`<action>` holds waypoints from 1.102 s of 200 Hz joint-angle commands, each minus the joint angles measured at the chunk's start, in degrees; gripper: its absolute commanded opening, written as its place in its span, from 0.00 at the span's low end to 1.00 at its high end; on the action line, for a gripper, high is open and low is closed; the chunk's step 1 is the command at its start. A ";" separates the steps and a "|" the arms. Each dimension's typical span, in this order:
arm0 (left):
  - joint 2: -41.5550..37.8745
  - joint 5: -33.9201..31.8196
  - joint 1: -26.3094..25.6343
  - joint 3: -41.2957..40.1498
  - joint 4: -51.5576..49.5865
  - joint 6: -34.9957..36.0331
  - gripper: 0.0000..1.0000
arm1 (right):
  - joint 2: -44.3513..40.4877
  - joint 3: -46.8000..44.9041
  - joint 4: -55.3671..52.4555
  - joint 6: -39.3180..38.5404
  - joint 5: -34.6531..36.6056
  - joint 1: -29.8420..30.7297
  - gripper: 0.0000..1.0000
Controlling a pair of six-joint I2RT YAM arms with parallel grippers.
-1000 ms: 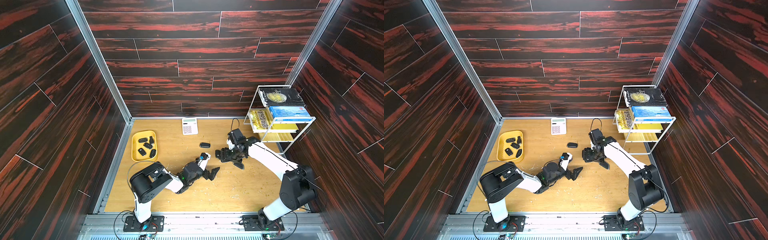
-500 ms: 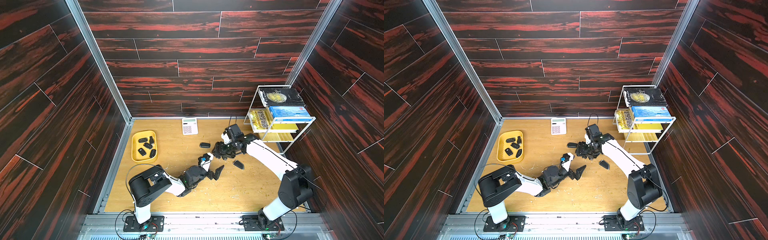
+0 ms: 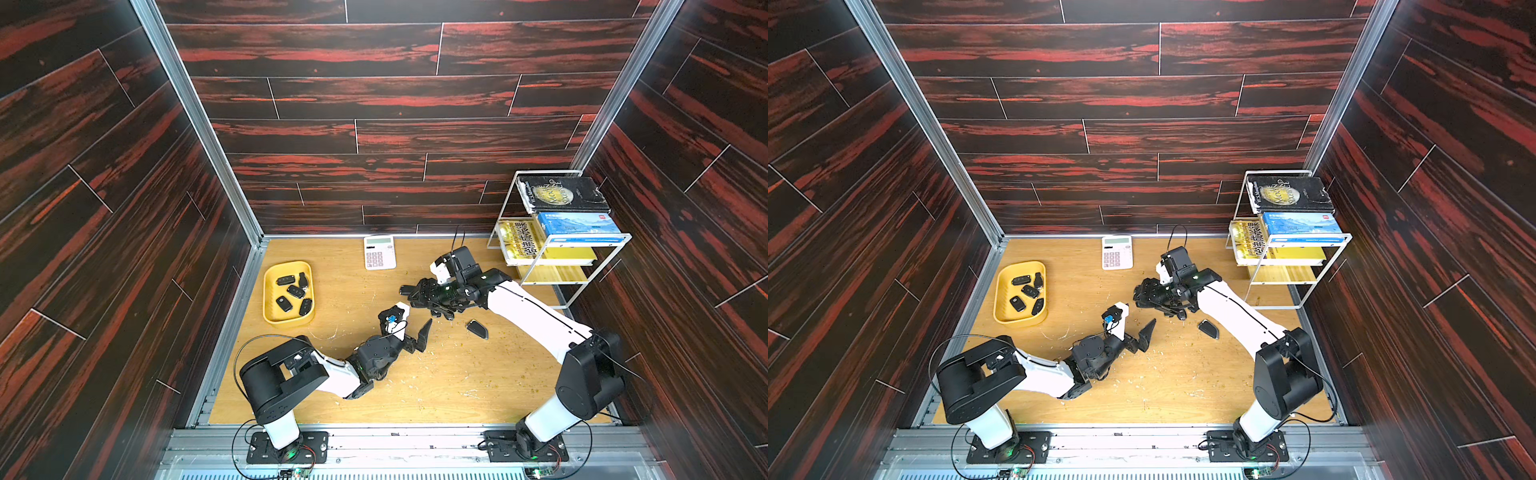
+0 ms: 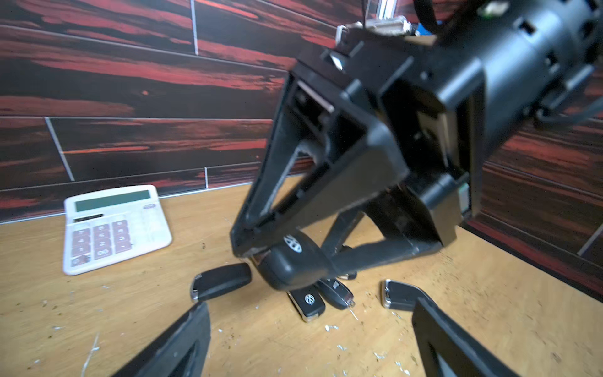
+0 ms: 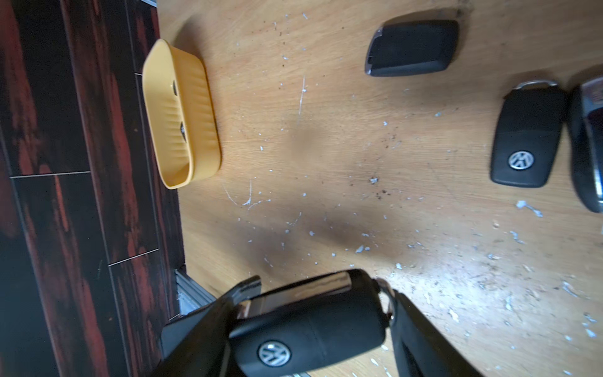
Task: Place the car key into the storage box
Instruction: Pick up the car key from the center of the board.
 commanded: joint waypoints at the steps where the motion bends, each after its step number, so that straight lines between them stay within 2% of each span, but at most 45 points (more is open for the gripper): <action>1: 0.56 -4.15 0.18 -0.14 4.80 -0.29 1.00 | -0.95 -1.73 2.74 2.16 -2.51 0.82 0.75; 120: -0.01 -4.64 0.27 1.95 0.83 -1.05 0.96 | -2.83 -1.77 3.63 4.14 -2.91 1.98 0.75; 139: -0.37 -4.17 0.27 2.47 -0.02 -0.82 0.87 | -2.84 -1.67 3.41 4.06 -3.09 2.07 0.75; 147: -0.39 -3.84 0.27 2.79 -0.57 -0.87 0.78 | -2.92 -1.79 3.52 4.05 -3.09 2.09 0.75; 175: 0.03 -3.22 0.43 3.50 -1.29 -1.66 0.58 | -3.23 -2.35 3.62 4.06 -3.22 2.16 0.75; 220: 0.58 -2.39 0.53 3.91 -1.42 -2.61 0.51 | -3.27 -2.31 3.71 4.14 -3.18 2.24 0.75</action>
